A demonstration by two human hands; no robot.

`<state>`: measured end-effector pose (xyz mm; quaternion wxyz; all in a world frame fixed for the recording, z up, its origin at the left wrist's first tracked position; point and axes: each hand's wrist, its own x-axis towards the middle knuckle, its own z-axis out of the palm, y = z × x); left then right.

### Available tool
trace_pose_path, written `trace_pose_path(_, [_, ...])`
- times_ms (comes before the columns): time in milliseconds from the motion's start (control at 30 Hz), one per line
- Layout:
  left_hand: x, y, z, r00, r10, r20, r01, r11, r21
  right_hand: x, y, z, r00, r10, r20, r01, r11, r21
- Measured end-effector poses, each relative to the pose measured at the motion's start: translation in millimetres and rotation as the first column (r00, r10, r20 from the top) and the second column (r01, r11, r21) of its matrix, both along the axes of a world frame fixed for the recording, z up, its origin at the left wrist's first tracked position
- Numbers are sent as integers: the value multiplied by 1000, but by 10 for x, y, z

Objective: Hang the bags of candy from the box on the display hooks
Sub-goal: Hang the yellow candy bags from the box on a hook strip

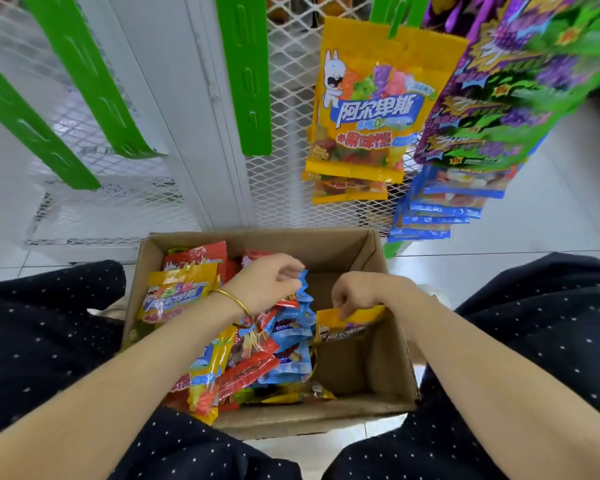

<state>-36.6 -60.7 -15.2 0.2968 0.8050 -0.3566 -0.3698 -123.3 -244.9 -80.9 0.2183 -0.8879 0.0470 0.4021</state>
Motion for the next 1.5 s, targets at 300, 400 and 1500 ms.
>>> trace_pose_path(300, [-239, -71, 326, 992, -117, -37, 113, 990, -88, -203, -56, 1483, 855, -269, 444, 160, 950, 267])
trace_pose_path(400, [-215, -76, 502, 999, -44, -17, 41, 986, -161, -270, -36, 1656, 722, -470, 508, 280, 869, 407])
trace_pose_path(1500, [481, -1216, 2666, 875, 207, 438, 15, 892, -451, 248, -210, 2953, -114, -215, 970, 532, 812, 242])
